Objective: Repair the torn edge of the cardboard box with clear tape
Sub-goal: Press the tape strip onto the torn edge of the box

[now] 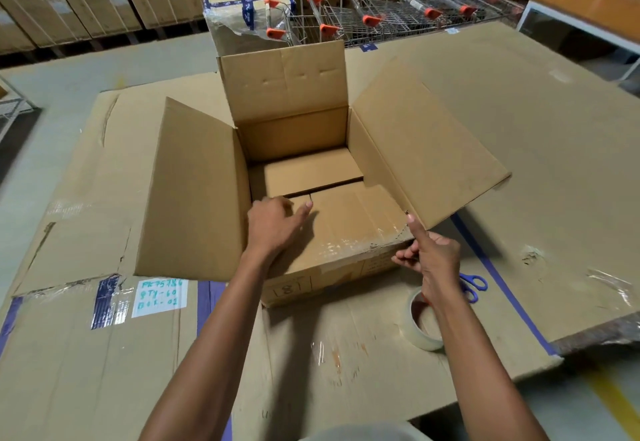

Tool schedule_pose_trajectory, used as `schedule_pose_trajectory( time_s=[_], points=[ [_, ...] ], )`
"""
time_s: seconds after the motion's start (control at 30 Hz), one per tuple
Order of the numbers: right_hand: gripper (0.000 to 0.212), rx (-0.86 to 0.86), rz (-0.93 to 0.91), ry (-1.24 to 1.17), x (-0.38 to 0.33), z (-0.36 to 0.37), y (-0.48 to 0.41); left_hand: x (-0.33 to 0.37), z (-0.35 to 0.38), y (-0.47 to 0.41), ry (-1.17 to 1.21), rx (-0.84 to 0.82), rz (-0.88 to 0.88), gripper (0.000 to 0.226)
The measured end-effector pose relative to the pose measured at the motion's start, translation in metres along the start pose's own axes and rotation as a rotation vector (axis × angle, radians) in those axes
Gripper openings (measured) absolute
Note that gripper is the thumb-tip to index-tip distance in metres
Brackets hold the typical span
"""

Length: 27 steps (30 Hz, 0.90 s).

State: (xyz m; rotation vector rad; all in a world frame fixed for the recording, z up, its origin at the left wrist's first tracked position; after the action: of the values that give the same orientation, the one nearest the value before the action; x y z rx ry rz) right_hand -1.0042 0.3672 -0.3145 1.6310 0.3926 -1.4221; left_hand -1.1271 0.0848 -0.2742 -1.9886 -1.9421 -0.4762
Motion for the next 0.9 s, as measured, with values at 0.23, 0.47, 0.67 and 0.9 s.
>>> schedule_pose_trajectory(
  time_s=[0.23,0.47,0.67,0.9],
  points=[
    [0.027,0.303,-1.158,0.568,-0.013,-0.002,0.04,0.041,-0.077,0.08,-0.1,0.898,0.243,0.049],
    [0.039,0.248,-1.198,0.959,0.026,0.052,0.074,0.047,-0.072,0.083,-0.077,0.874,0.251,0.047],
    [0.045,-0.18,-1.331,1.045,0.03,0.052,0.073,0.037,-0.063,0.054,-0.079,0.744,0.191,0.054],
    [0.051,-0.023,-1.143,1.021,0.009,0.022,0.039,0.03,-0.051,0.035,-0.091,0.598,0.109,0.06]
  ],
)
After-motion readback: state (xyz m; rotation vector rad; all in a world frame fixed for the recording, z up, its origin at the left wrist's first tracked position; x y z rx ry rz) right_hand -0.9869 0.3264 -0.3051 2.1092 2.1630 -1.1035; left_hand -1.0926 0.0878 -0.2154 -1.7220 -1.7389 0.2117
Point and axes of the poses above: each hand's wrist, its own y-axis away from the middle knuckle, its own z-axis out of the palm, x = y × z, the point moved 7 cm from there along -y, towards the middle knuckle
